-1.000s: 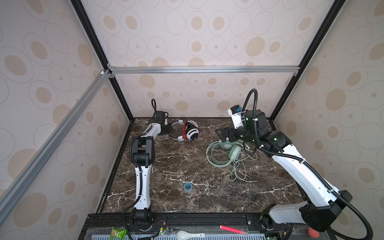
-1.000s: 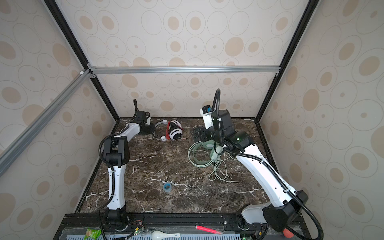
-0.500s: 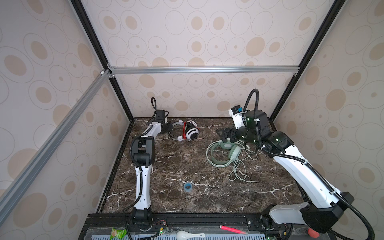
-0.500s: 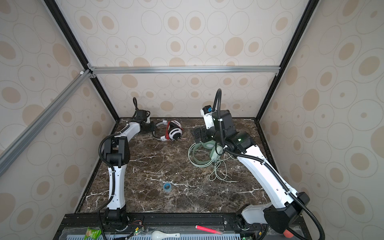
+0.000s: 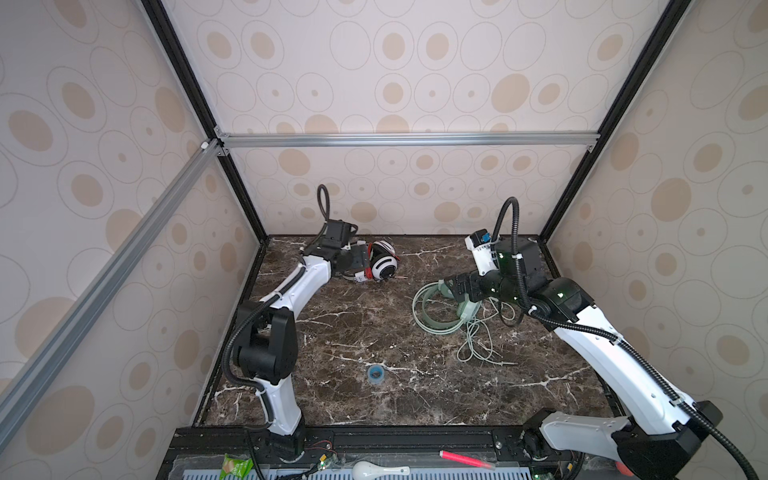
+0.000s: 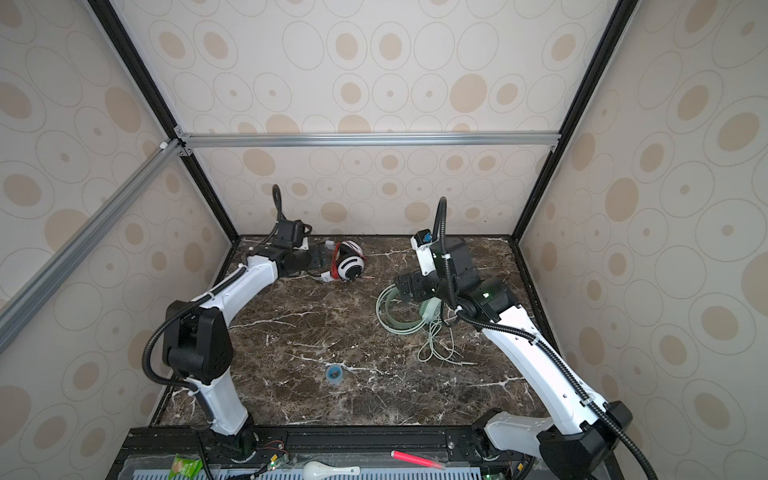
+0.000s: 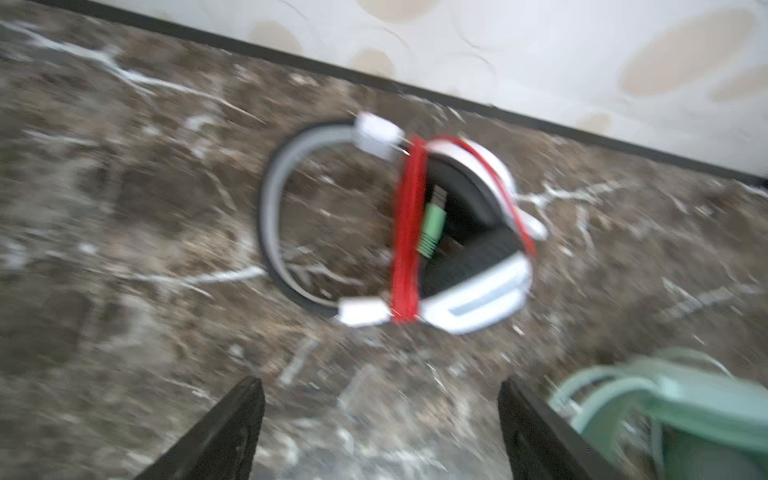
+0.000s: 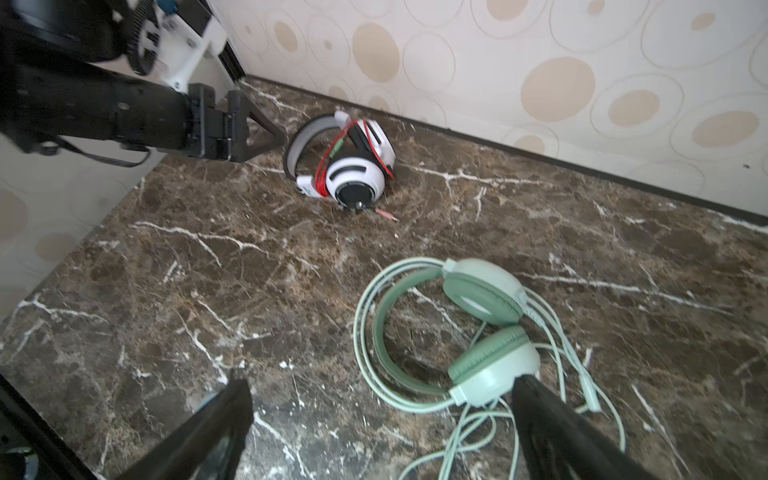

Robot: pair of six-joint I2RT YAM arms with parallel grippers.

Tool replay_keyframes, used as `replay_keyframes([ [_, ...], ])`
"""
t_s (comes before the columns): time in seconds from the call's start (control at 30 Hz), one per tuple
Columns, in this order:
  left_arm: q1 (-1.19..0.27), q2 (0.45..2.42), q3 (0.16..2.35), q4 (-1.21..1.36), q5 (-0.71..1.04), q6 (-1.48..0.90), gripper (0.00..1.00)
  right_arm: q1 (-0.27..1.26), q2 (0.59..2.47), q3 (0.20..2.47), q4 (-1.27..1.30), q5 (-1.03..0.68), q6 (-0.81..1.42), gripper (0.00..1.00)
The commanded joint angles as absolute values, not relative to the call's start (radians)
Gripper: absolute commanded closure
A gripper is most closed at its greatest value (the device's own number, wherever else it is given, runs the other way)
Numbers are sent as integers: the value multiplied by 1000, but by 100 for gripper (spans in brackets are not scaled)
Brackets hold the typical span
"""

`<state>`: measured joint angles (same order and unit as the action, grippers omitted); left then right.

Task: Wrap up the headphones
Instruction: 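Reach the left gripper to the green headphones and grasp the headband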

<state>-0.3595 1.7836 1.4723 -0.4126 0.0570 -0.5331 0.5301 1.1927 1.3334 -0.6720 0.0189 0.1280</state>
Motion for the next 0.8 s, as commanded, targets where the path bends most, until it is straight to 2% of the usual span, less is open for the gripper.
replay_keyframes([
  [0.0, -514, 1753, 1341, -360, 52, -753, 10, 500, 1118, 1264, -695, 37, 122, 0],
  [0.1, -646, 1747, 1289, -299, 34, -881, 8, 475, 1064, 1203, -691, 28, 126, 0],
  [0.13, -681, 1754, 1288, -297, 29, -921, 3, 466, 1046, 1178, -684, 20, 133, 0],
  [0.27, -796, 1784, 1277, -276, -28, -1035, 2, 451, 976, 1088, -657, -14, 157, 0],
  [0.77, -802, 1975, 1381, -262, 7, -1042, 4, 448, 919, 1025, -661, 46, 244, 0],
])
